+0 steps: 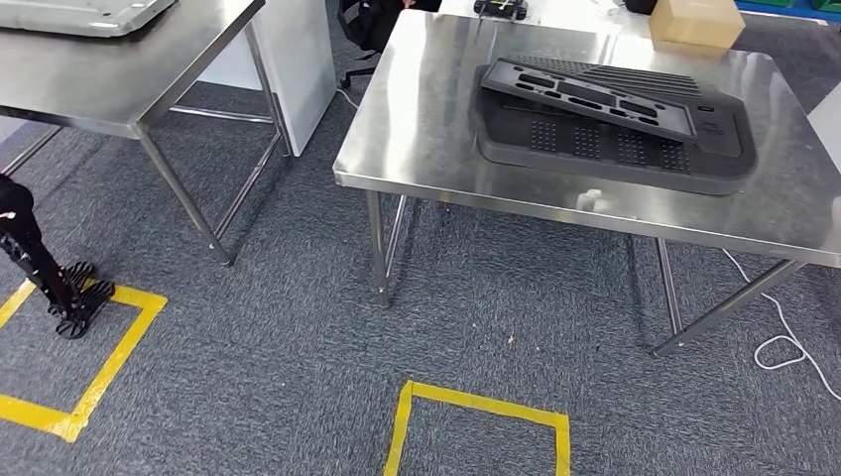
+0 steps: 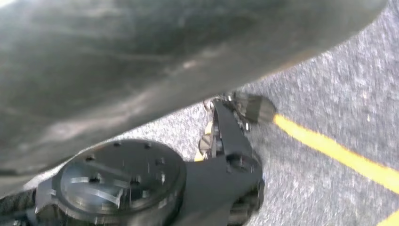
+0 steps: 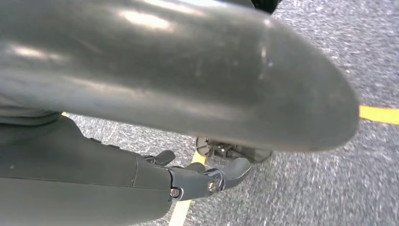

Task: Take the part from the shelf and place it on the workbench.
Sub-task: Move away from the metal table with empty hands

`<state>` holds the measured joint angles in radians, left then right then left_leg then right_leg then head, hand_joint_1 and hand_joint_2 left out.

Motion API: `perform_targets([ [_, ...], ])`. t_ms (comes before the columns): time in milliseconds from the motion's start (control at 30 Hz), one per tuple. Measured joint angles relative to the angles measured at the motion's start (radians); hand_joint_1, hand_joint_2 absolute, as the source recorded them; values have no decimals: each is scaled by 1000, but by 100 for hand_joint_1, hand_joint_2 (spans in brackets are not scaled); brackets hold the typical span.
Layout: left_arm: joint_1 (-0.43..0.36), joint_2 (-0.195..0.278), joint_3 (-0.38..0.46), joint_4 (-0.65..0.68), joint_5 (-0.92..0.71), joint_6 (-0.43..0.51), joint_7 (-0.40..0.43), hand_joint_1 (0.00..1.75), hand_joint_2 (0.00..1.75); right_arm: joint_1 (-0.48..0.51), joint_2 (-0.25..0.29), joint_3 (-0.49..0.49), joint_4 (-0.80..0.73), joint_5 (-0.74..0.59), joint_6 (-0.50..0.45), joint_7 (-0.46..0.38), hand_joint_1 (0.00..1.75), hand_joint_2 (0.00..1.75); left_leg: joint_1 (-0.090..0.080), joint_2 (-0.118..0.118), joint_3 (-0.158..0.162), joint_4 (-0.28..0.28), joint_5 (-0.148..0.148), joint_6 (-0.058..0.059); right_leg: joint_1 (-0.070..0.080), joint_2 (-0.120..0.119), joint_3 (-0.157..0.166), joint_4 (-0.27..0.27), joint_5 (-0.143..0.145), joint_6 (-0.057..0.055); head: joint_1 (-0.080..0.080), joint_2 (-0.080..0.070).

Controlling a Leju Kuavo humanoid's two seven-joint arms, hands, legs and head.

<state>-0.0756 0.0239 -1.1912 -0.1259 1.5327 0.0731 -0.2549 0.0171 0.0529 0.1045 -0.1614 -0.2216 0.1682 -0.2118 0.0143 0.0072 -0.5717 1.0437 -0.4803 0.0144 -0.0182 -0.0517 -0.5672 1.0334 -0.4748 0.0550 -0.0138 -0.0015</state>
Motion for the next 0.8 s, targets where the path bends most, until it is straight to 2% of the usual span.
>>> perform_targets([
  [33, 0, 0, 0, 0, 0, 0, 0, 0, 0, 0, 0, 0, 0, 0, 0, 0, 0, 0, 0, -4, -8, -2, 7, 10, 0, 13, -20, 39, -26, -4, 1, 0],
  [100, -1, 1, 1, 0, 0, 0, 0, 0, 0, 0, 1, 1, 0, 0, 0, 0, 0, 0, -3, -13, -27, -1, 19, 23, 0, 39, -76, 172, -96, -14, 3, 0],
  [133, -1, 1, 2, 0, 0, 0, 0, 0, 0, 0, 1, 1, 0, 0, 0, 0, 0, 0, -5, -19, -36, -1, 26, 26, 1, 44, -98, 232, -121, -16, 3, 0],
  [167, 0, 1, 2, 0, 0, 0, 0, 0, 0, 1, 1, 1, 0, 0, 0, 0, 0, 0, -6, -25, -45, -1, 33, 27, 2, 47, -105, 263, -132, -15, 3, 0],
  [200, 0, 0, 2, 0, 0, 0, 0, 0, 0, 1, 1, 1, 0, 0, 0, 0, 0, 0, -7, -32, -52, -1, 39, 27, 3, 48, -90, 250, -128, -11, 3, 0],
  [233, 0, 0, 3, 0, 0, 0, 0, 0, 0, 1, 1, 1, 0, 0, 0, 0, 0, 0, -8, -40, -59, -1, 46, 25, 5, 51, -54, 195, -111, -7, 3, 0],
  [267, 0, 0, 3, 0, 0, 0, 0, 0, 0, 0, 0, 1, 0, 0, 0, 0, 0, 0, -8, -47, -64, -1, 53, 23, 6, 60, -3, 114, -90, -5, 3, 0],
  [333, -1, -1, 3, -1, 0, -1, 0, 0, 0, -2, -2, 1, 0, 0, 0, 0, 0, 0, -10, -59, -71, -2, 66, 13, 12, 78, 68, -12, -59, -8, 1, 0],
  [367, -1, -1, 3, -1, 0, -2, 0, 0, 0, -2, -2, 1, 0, 0, 0, 0, 0, 0, -11, -63, -73, -3, 73, 7, 15, 83, 80, -38, -52, -14, 0, 0],
  [400, 0, -1, 4, -1, 0, -3, -1, 0, 0, -3, -2, 2, 0, 1, 0, 0, 0, 0, -11, -67, -74, -7, 79, 0, 19, 80, 77, -40, -47, -20, -1, 0],
  [467, 2, 0, 4, -1, 0, -4, -1, 0, 0, -3, -1, 2, 0, 2, -1, 0, 0, 0, -9, -70, -78, -11, 88, -14, 17, 68, 74, -46, -32, -33, -2, 0],
  [500, 3, 0, 3, -1, 1, -4, -1, 0, 0, -2, -1, 2, 0, 2, -1, 0, 0, 0, -8, -62, -85, 2, 74, -18, 13, 60, 71, -49, -23, -40, -2, 0],
  [533, 3, 0, 3, 0, 1, -4, -1, 0, 0, -1, -1, 2, 0, 3, -1, 0, 0, 0, -8, -50, -98, 35, 44, -21, 9, 52, 69, -53, -14, -47, -5, 0],
  [600, 3, 0, 3, 0, 1, -4, -1, 0, 0, 2, -2, 3, 0, 3, -1, 0, 0, 0, -5, -26, -138, 156, -43, -27, 8, 37, 58, -53, -4, -55, -7, 0],
  [633, 2, 0, 3, 0, 1, -5, -1, 0, 0, 4, -2, 3, 0, 3, -2, 1, 0, 0, -3, -21, -155, 217, -76, -32, 9, 29, 55, -51, 0, -55, -8, 0],
  [667, 2, 0, 3, -1, 1, -5, -1, 0, 0, 4, -2, 3, 0, 3, -3, 1, 0, 0, -1, -19, -165, 261, -97, -35, 10, 22, 50, -50, 2, -55, -7, 0],
  [700, 3, -1, 3, -1, 1, -5, -1, 0, 0, 5, -2, 3, 0, 3, -4, 1, 0, 0, 0, -17, -169, 284, -106, -37, 11, 18, 48, -49, 4, -54, -8, 0],
  [800, 3, -1, 3, -1, 1, -5, -1, 0, 0, 5, -2, 3, 0, 3, -4, 1, 0, 0, 1, -16, -169, 292, -108, -38, 11, 15, 46, -49, 5, -53, -8, 0],
])
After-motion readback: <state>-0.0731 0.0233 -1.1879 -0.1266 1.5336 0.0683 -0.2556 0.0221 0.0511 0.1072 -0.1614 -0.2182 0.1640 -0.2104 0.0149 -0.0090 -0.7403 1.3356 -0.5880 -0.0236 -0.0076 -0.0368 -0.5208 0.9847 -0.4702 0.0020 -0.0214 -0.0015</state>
